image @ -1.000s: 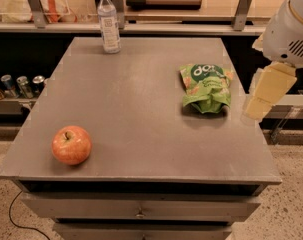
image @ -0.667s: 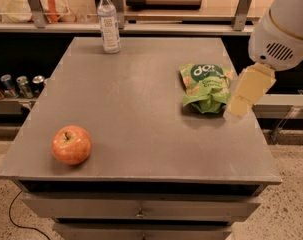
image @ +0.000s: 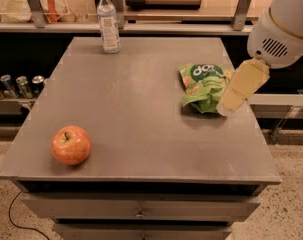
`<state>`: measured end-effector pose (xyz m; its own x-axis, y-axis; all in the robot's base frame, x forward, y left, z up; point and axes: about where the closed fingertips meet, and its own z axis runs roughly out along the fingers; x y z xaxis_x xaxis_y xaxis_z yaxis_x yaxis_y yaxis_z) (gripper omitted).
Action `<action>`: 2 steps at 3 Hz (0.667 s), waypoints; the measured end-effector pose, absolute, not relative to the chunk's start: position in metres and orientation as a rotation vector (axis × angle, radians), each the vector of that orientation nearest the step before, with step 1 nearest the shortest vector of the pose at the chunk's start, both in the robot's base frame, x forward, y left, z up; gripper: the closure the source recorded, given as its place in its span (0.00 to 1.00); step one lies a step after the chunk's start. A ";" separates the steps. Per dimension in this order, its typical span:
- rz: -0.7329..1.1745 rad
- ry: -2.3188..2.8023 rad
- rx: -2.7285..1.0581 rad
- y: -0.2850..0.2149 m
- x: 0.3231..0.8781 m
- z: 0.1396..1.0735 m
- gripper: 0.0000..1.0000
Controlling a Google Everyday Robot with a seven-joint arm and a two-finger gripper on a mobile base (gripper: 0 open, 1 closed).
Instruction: Move green rice chip bag near apple
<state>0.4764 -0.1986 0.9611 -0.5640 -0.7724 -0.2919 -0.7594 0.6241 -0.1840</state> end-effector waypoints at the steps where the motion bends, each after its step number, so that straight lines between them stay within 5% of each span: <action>1: -0.021 2.528 -1.070 -0.197 0.508 0.957 0.00; 2: 0.016 2.562 -0.919 -0.193 0.546 0.949 0.00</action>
Offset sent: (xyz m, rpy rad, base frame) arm 0.1148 0.0078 -0.0208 0.1740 -0.0347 -0.3243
